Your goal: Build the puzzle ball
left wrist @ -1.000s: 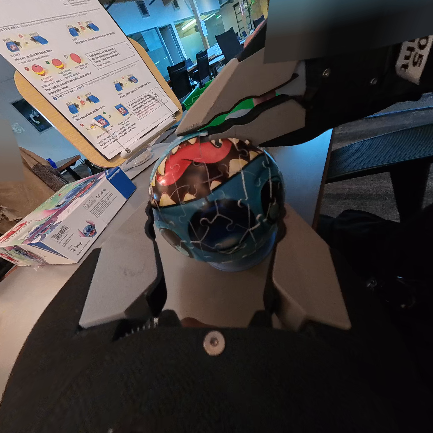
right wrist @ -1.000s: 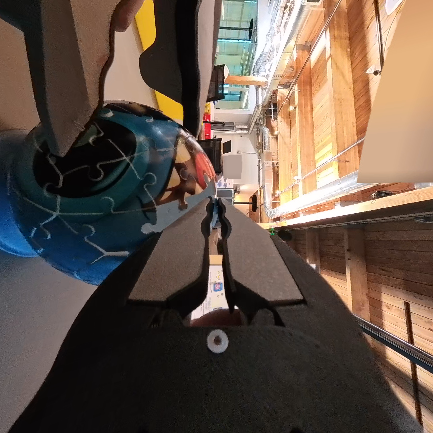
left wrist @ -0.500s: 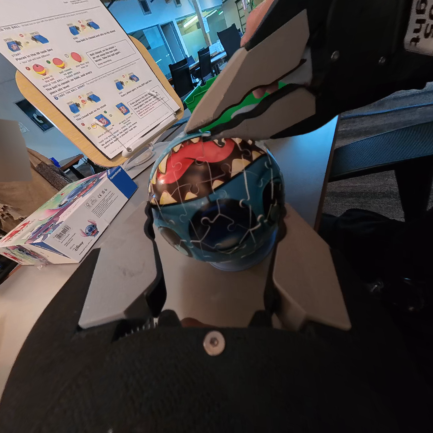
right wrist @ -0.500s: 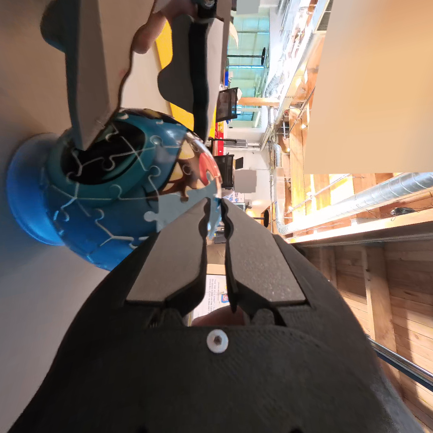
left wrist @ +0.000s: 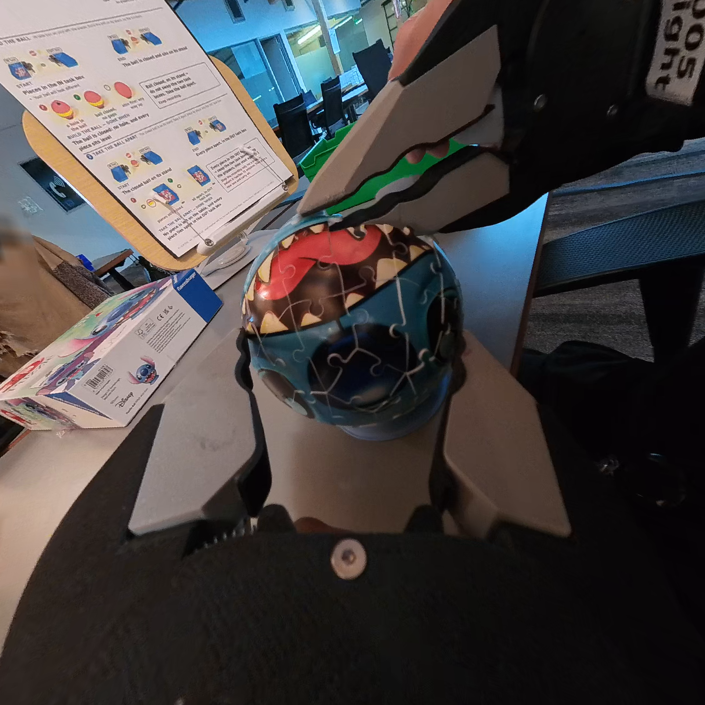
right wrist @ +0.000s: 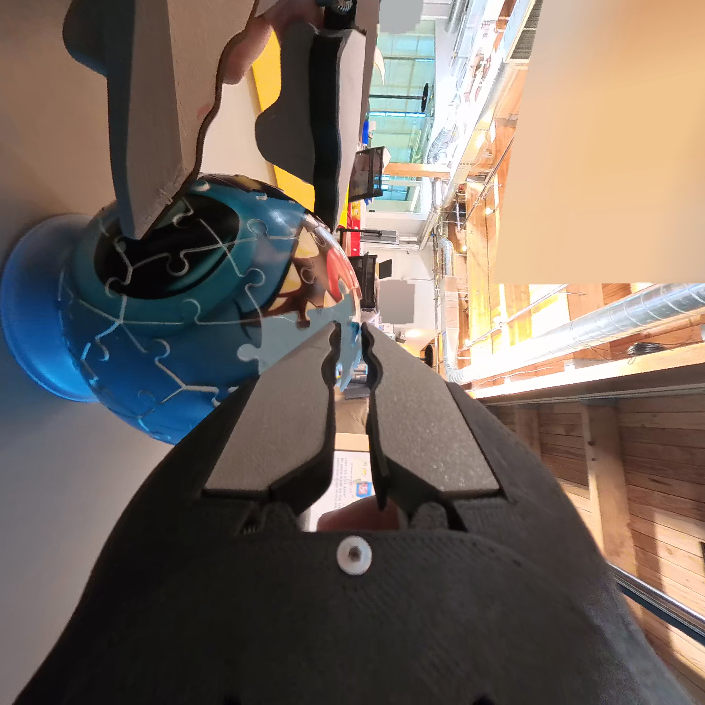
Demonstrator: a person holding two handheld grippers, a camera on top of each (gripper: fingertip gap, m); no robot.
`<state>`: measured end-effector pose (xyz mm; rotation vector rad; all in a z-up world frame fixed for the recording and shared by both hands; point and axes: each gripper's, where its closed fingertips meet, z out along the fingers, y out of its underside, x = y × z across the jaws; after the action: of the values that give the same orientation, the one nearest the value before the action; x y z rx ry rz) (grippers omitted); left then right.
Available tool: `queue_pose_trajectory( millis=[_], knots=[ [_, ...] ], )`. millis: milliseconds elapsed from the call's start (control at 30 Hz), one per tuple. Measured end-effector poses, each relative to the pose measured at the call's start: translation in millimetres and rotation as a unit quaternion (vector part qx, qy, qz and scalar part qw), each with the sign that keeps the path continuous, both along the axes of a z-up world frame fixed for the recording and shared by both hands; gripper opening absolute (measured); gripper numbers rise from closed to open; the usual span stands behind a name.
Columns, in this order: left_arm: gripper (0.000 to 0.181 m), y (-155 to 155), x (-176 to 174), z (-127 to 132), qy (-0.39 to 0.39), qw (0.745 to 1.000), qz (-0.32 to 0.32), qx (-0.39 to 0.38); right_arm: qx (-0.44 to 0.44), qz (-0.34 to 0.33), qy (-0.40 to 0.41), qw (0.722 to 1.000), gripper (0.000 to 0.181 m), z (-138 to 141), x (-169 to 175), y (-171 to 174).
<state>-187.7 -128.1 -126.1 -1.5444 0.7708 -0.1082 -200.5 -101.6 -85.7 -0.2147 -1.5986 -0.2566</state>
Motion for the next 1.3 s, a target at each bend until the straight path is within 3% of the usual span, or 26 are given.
queue_pose_trajectory(
  millis=[267,1300],
  knots=[
    [0.103,0.3,0.0,0.0,0.000,1.000,0.000,0.000,-0.018,0.000,0.002,1.000,0.016,1.5,1.2,1.4],
    [0.103,2.2,-2.4,0.1,-0.004,1.000,-0.003,-0.001,-0.023,0.011,-0.010,1.000,0.002,1.2,-5.4,2.4]
  ],
)
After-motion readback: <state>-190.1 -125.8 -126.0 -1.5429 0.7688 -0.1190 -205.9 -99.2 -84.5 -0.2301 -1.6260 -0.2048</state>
